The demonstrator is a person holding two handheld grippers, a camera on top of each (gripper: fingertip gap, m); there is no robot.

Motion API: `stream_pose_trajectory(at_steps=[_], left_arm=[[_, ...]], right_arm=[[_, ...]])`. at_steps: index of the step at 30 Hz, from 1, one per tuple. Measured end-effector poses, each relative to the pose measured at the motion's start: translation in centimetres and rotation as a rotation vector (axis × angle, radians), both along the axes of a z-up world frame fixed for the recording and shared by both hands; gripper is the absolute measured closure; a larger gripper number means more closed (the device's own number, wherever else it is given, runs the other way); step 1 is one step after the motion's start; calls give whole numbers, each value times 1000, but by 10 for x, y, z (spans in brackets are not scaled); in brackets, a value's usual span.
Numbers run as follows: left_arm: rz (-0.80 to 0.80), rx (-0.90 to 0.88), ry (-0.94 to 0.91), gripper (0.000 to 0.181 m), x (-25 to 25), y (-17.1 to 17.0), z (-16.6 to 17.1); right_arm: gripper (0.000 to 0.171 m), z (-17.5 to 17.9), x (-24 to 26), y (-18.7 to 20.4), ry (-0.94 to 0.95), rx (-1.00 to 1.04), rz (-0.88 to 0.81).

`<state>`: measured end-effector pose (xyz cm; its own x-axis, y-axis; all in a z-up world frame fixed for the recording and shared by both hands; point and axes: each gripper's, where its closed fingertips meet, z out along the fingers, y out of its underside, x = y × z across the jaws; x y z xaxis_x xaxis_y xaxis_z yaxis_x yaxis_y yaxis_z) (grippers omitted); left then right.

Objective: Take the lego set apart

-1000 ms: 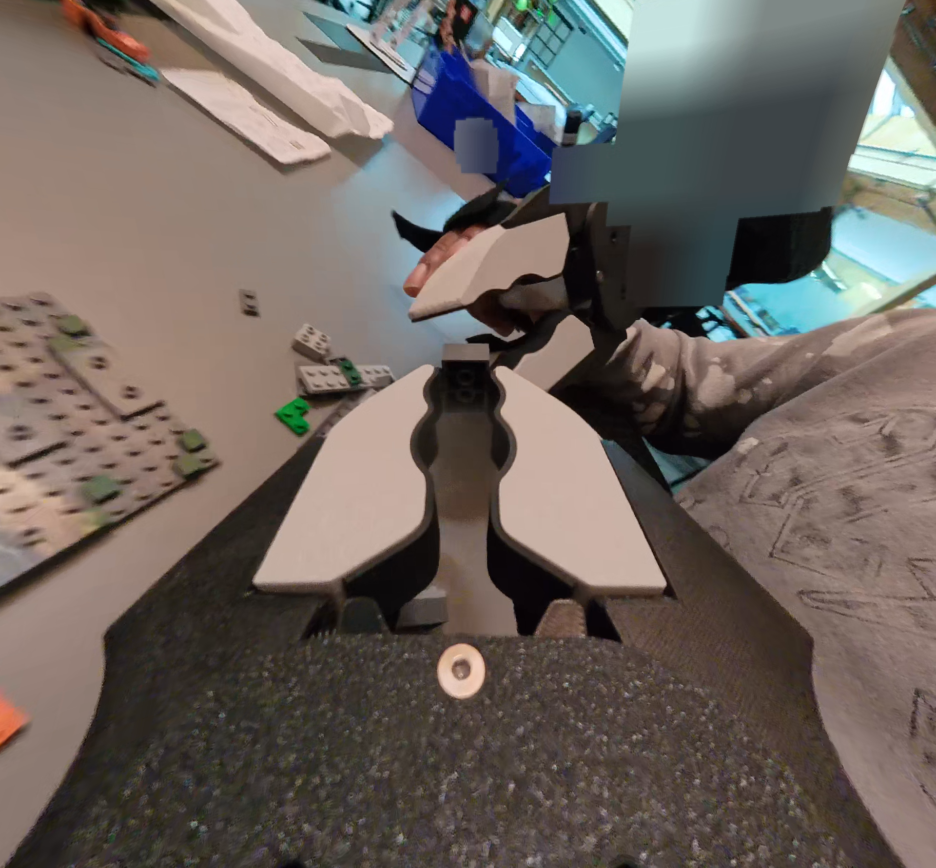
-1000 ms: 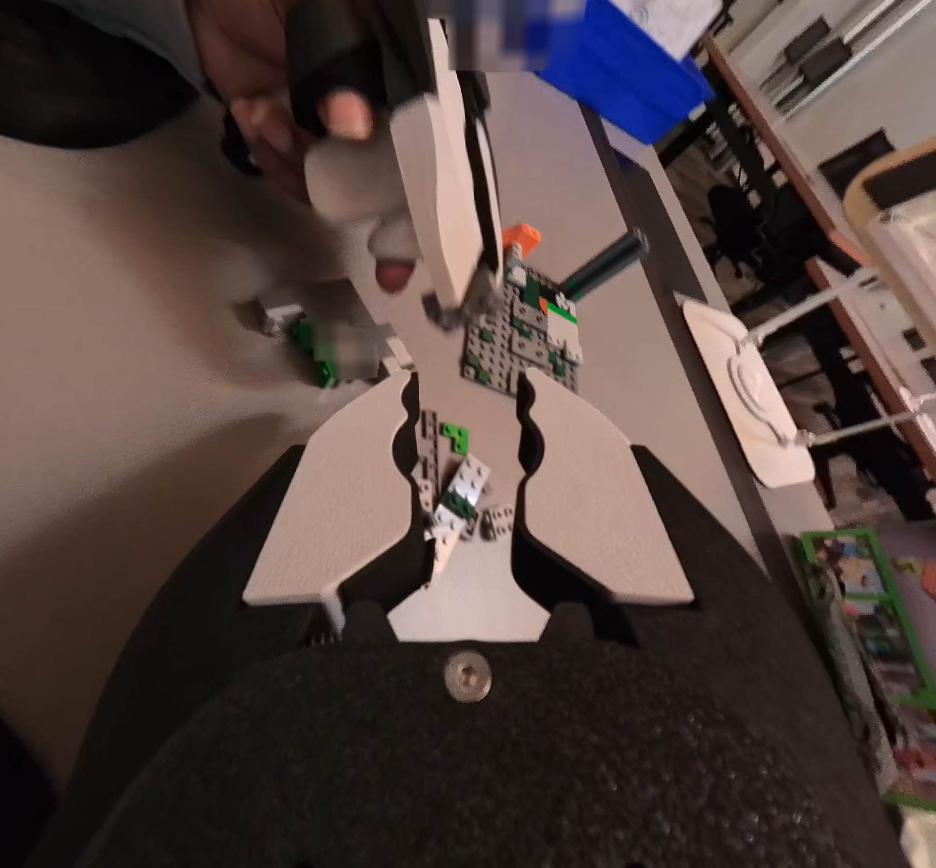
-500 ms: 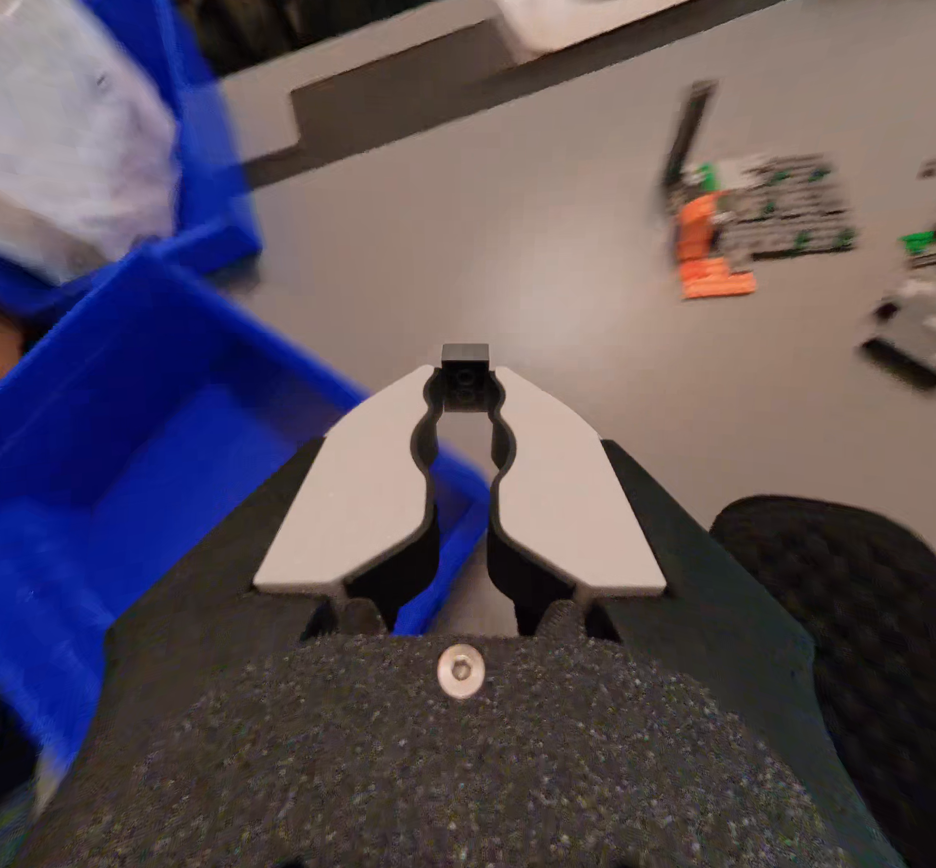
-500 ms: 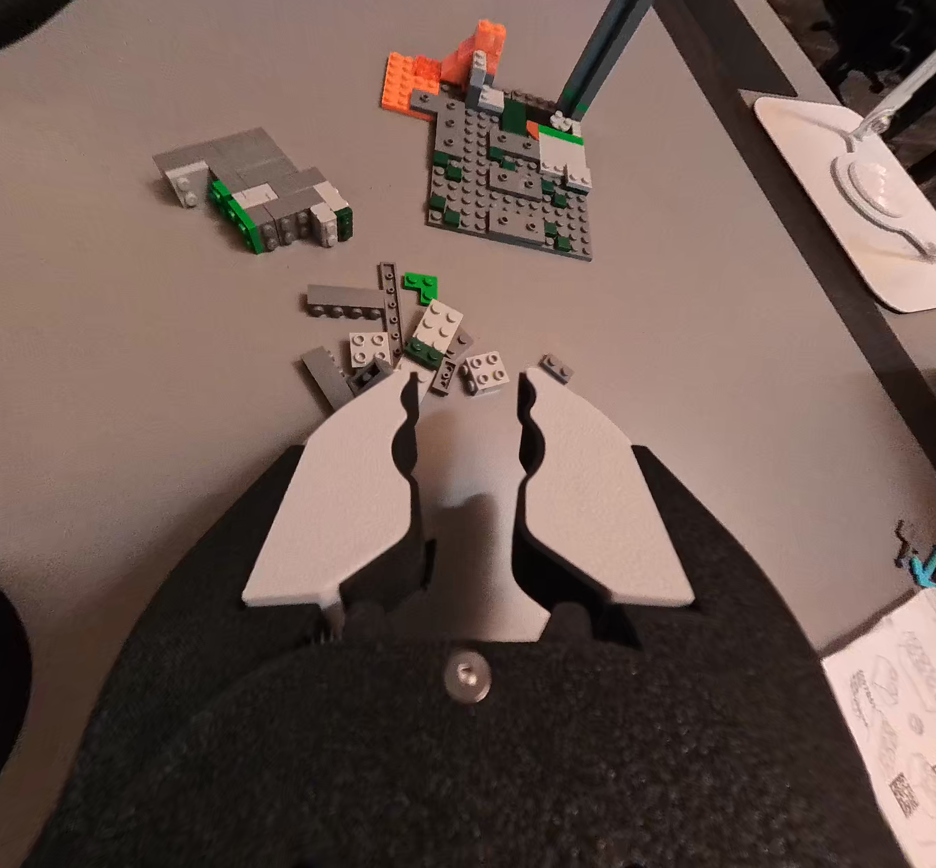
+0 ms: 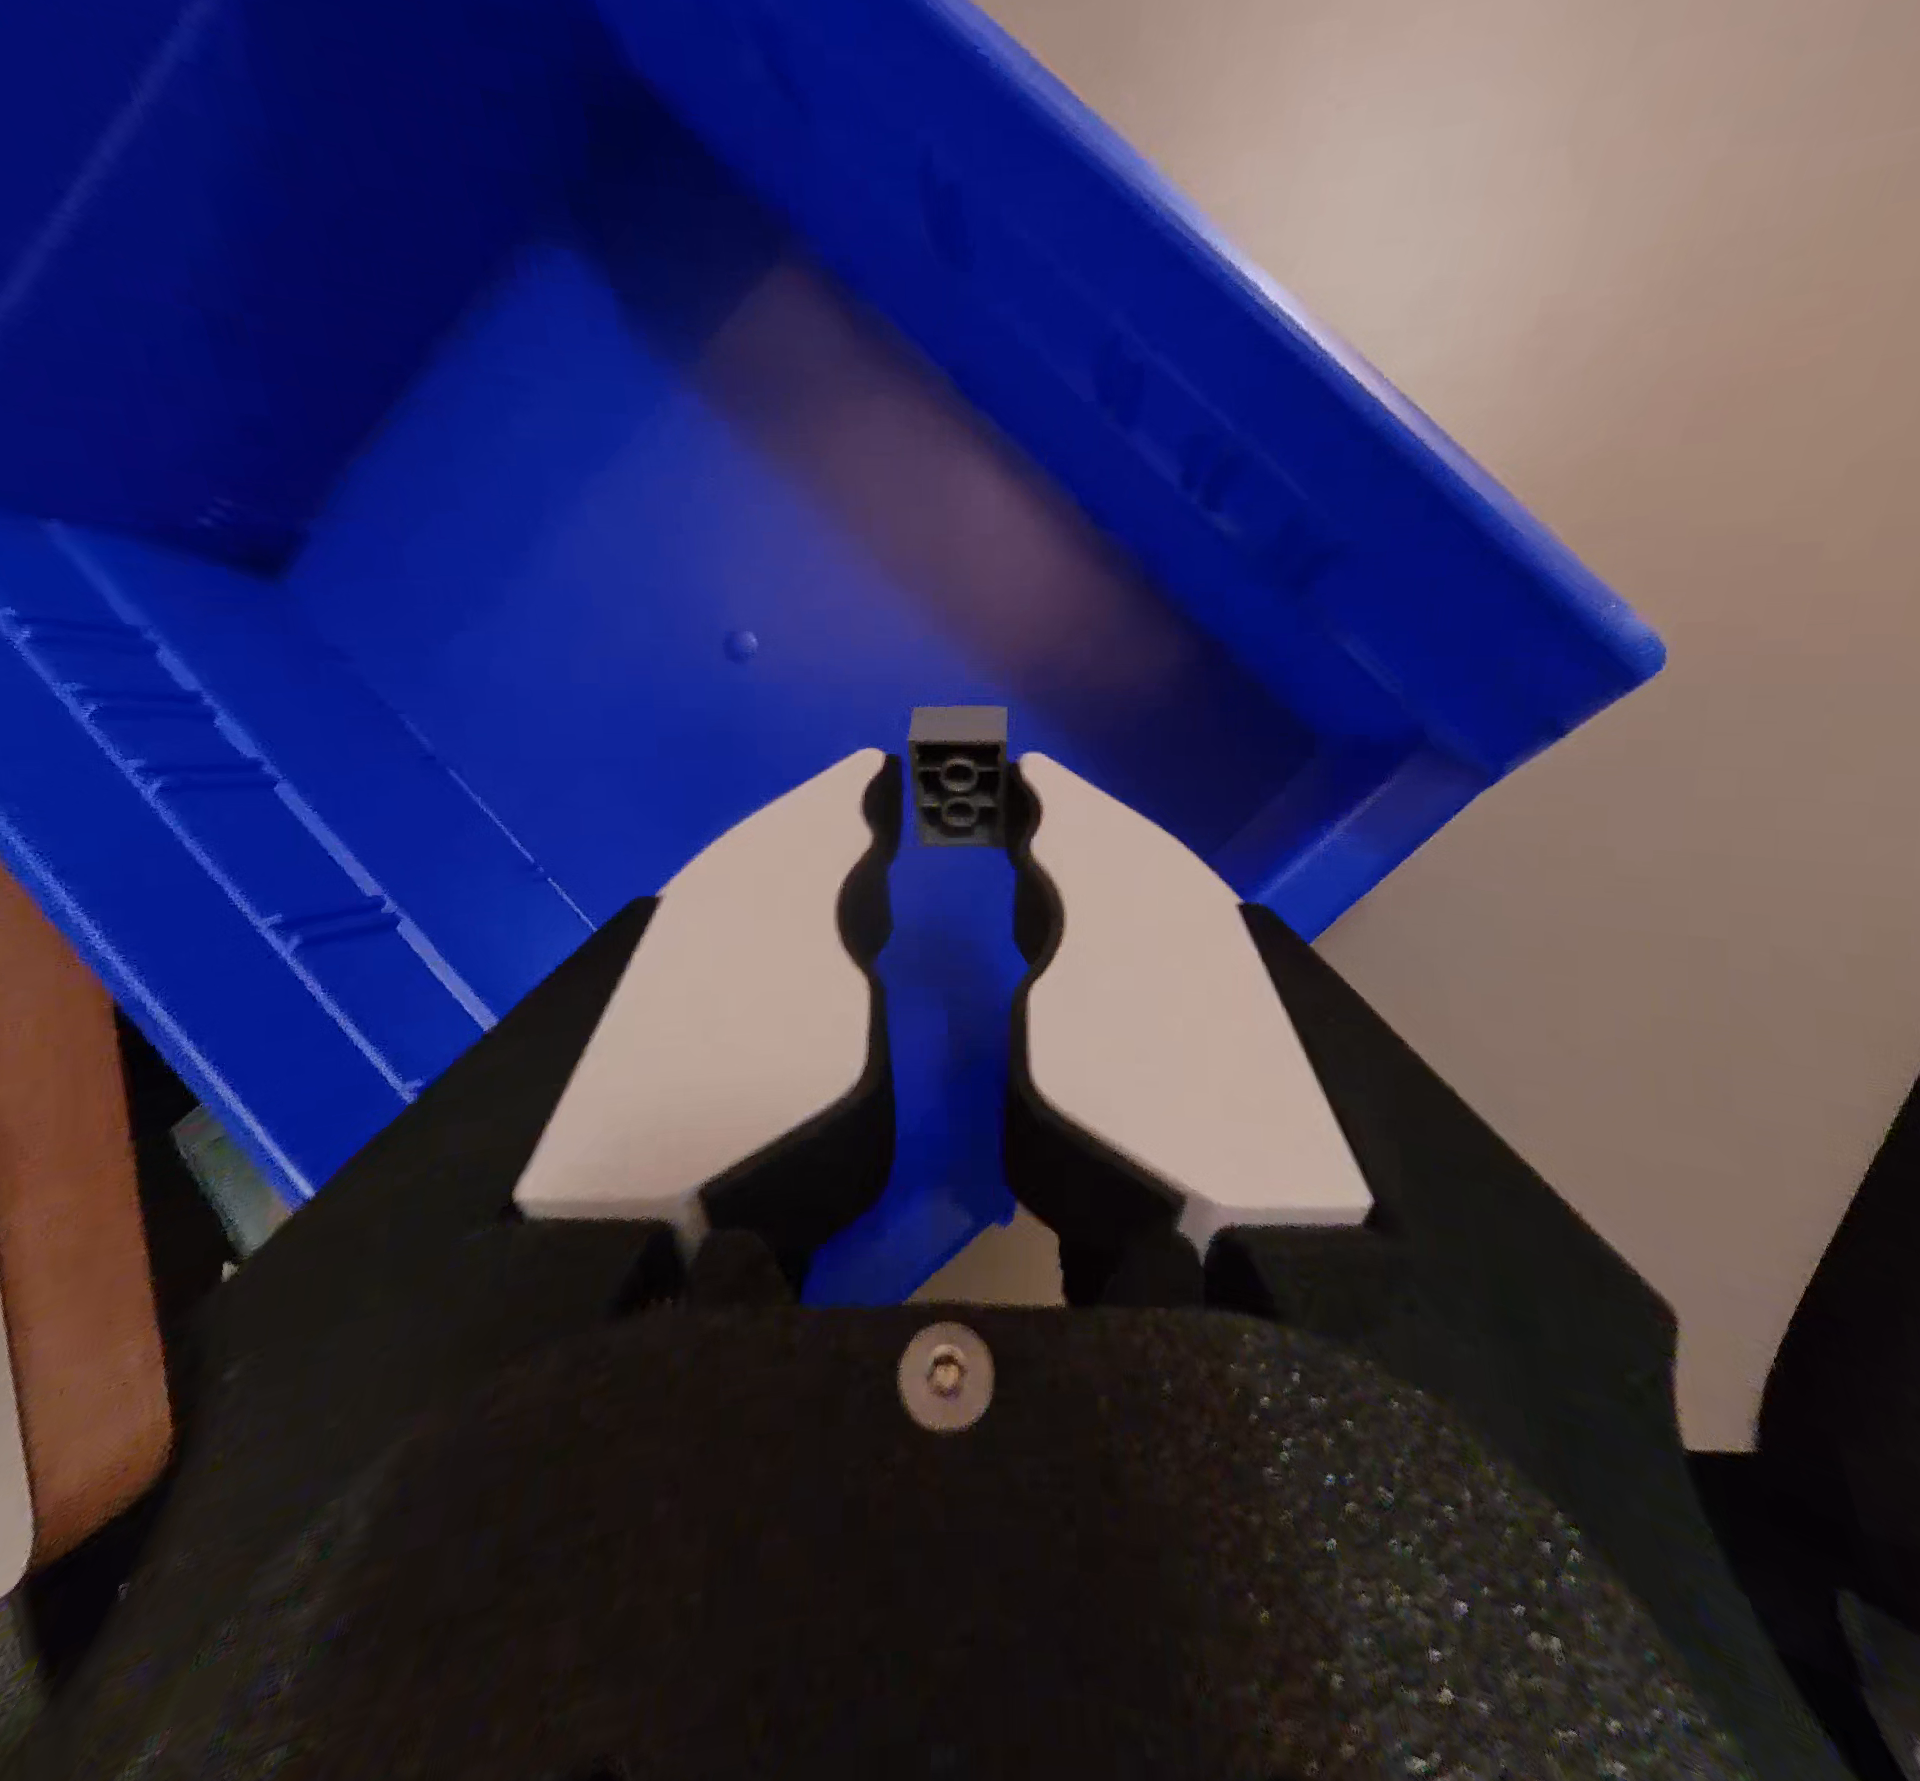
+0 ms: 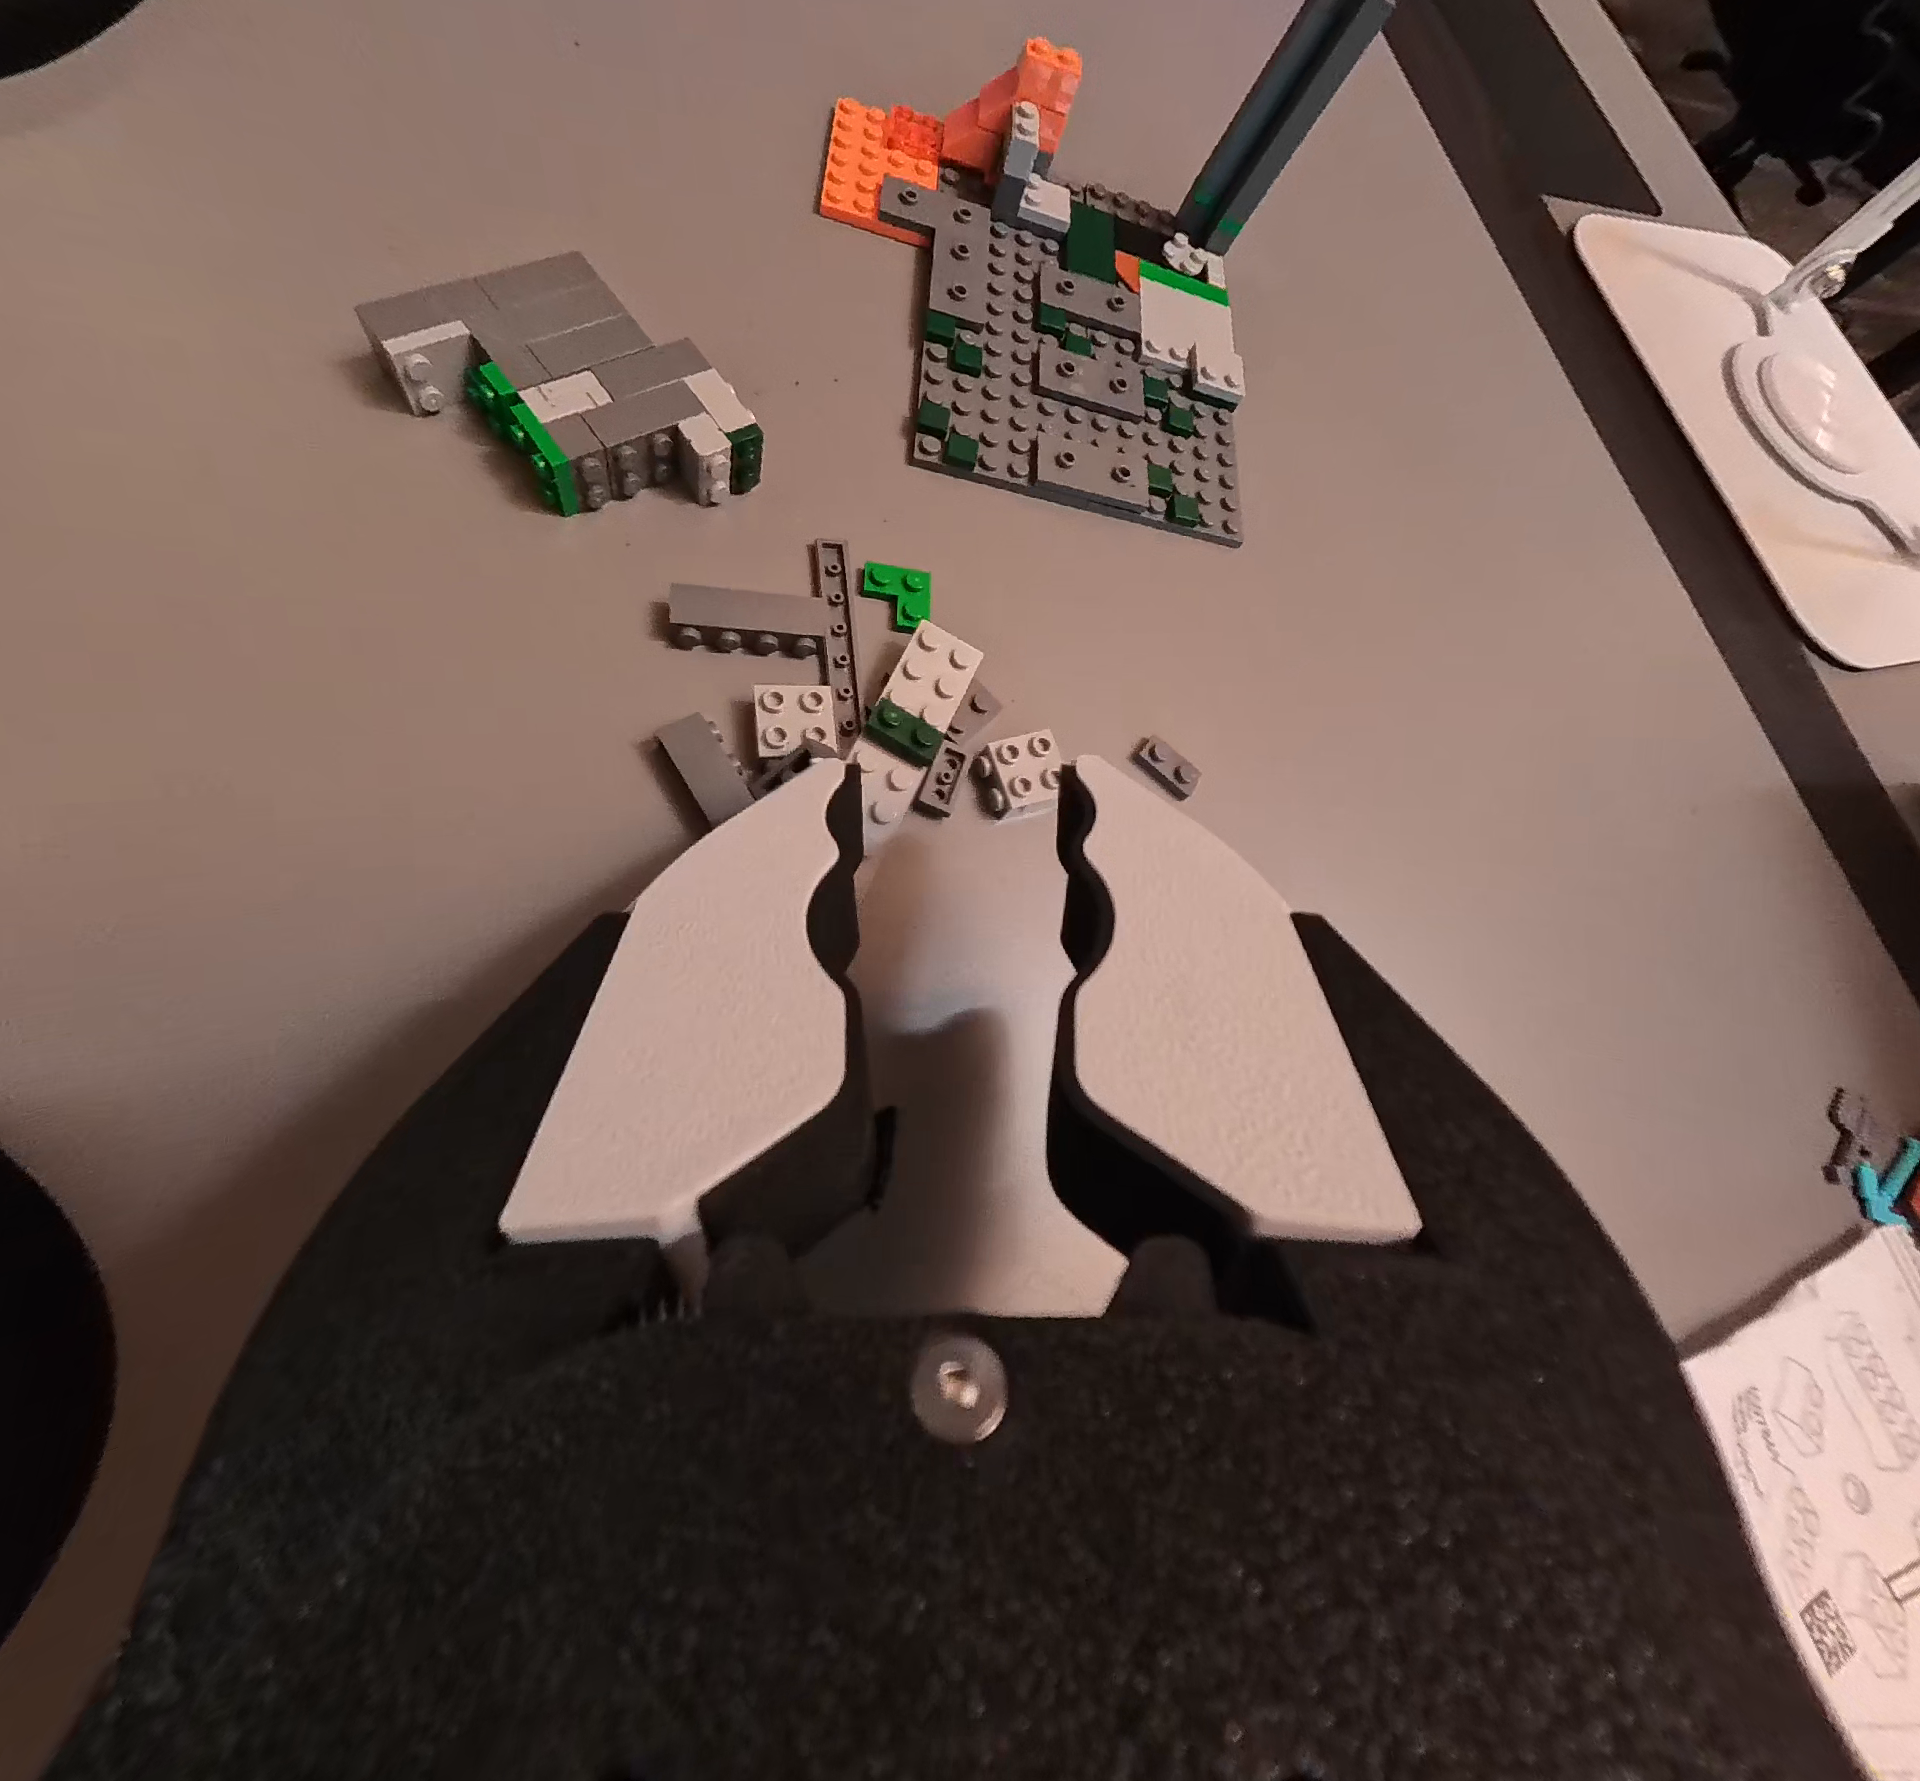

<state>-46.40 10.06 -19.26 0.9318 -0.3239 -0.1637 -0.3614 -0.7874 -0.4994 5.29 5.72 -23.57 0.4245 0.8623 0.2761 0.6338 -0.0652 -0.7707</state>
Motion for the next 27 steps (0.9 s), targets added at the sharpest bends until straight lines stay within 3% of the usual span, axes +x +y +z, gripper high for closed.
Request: stream_pose_trajectory(at_steps=[6,10,13,16,21,27], left_arm=[[-15,6,32,138,2,1,-1],[-22,129,62,142,13,4,29],[-137,267,29,146,59,-1,68],[-400,289,-128,149,149,-20,80],[-818,85,-349,145,298,-69,28],[-1015,-83,-362,127,397,-94,-47]], right_arm=[[135,-1,-1,-2,-5,0,9],[136,1,-2,-2,3,3,10],[136,5,-5,-3,33,-3,18],[136,7,-12,-8,65,-17,51],[136,6,-24,-17,72,-33,98],[136,3,-28,-20,72,-37,111]])
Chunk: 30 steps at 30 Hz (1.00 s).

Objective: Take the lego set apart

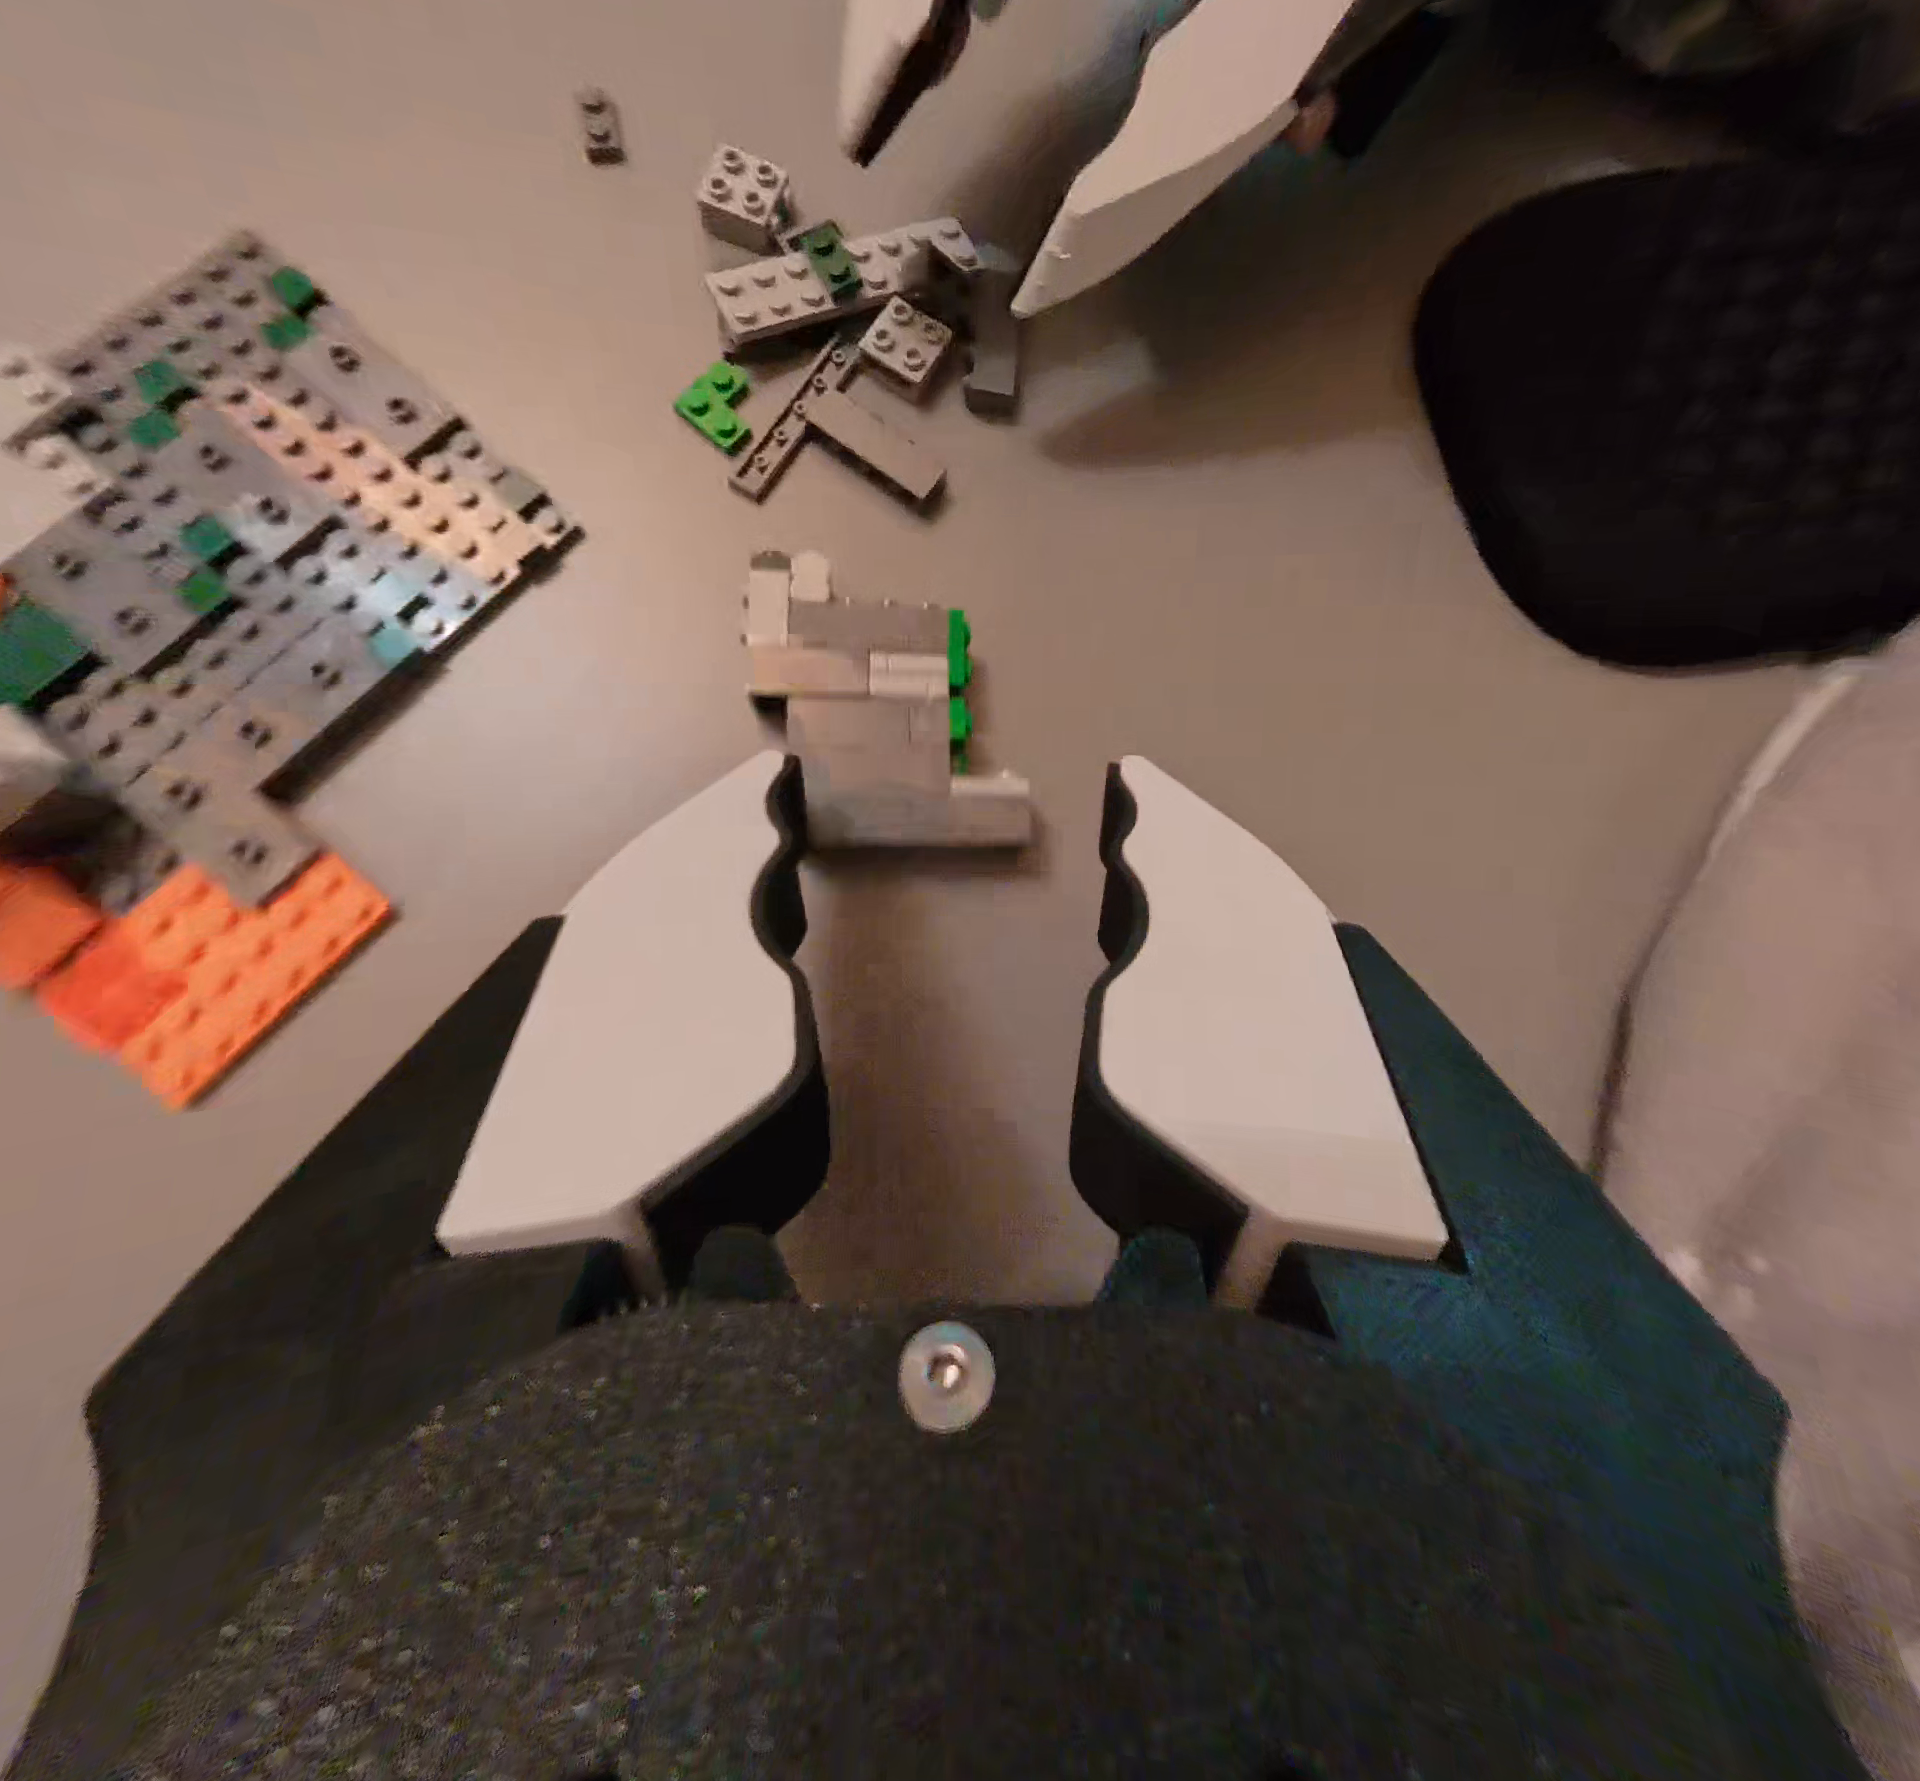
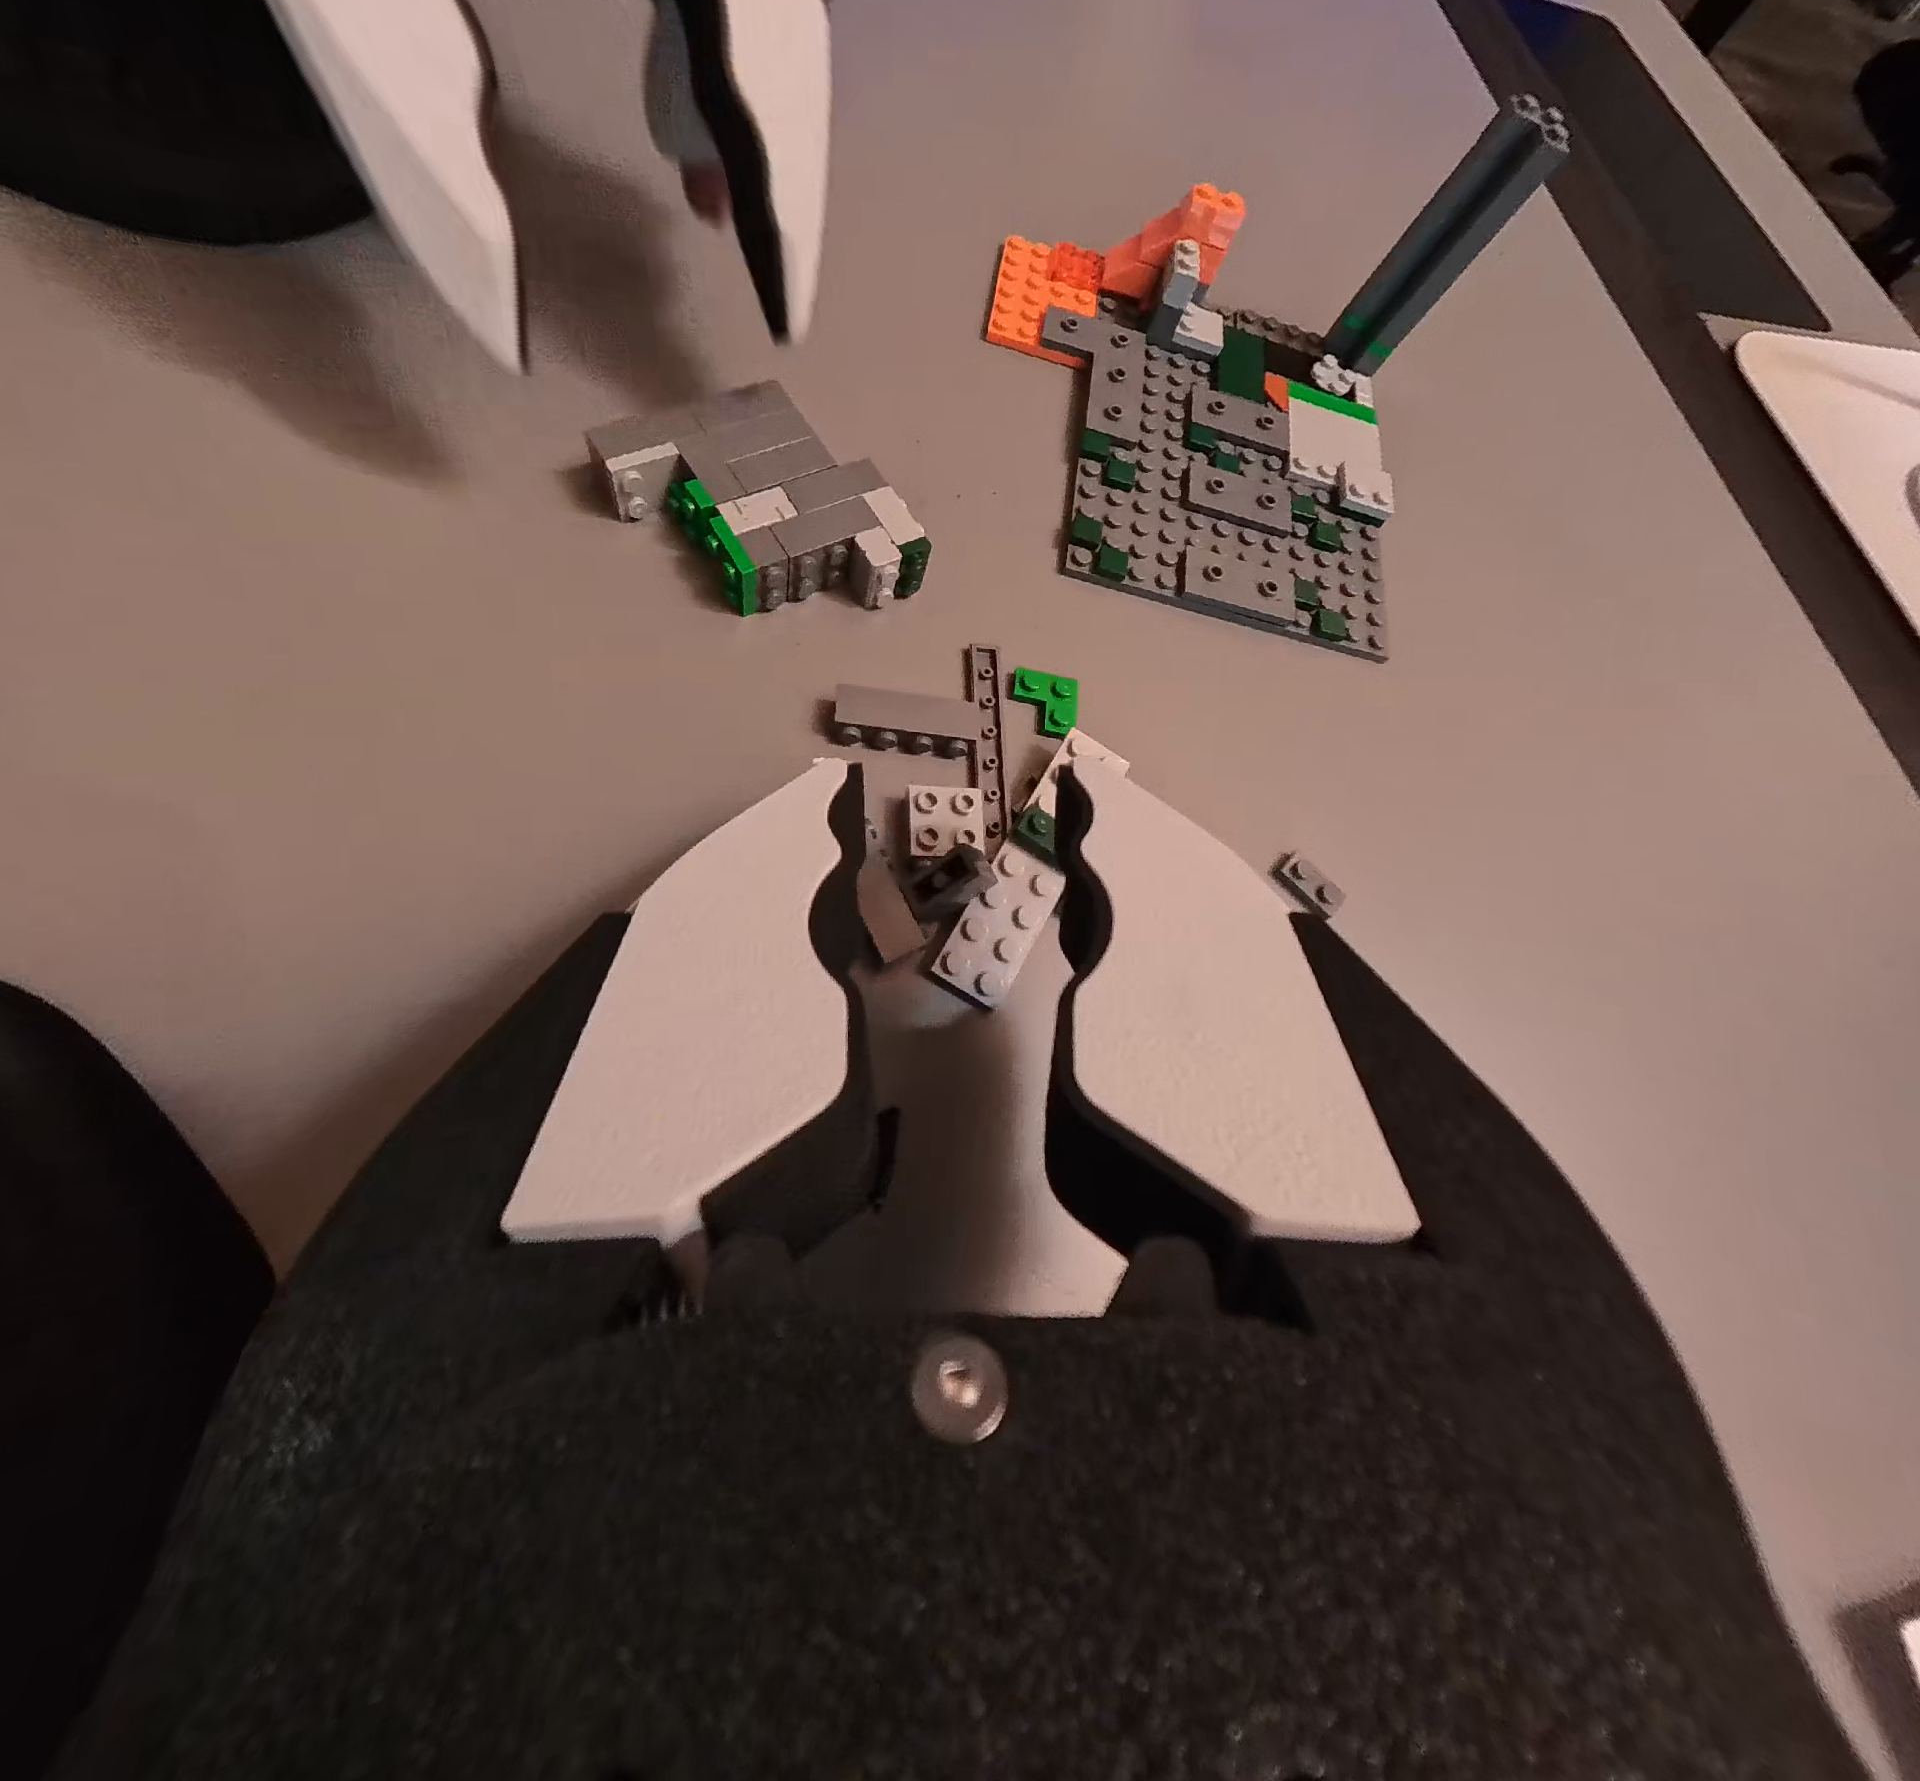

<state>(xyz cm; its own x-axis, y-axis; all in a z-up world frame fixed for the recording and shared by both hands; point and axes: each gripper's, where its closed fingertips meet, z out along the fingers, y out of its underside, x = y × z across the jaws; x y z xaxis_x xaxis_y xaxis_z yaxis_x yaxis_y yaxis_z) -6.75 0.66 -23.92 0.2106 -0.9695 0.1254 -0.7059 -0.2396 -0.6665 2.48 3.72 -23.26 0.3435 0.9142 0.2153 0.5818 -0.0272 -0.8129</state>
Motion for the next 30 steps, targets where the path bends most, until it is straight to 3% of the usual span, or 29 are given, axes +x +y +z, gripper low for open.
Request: stream_pose_trajectory(at_steps=[5,7,23,30], left_arm=[[-8,89,116,121,21,16,-30],[-14,86,112,135,23,17,-29],[-223,290,-6,137,37,-9,-10],[-246,130,-153,137,39,-22,9]], right_arm=[[137,7,-4,-3,44,-7,12],[137,8,-8,-6,52,-8,26],[148,-3,-44,-28,-12,5,134],[153,15,-42,-38,81,-66,194]])
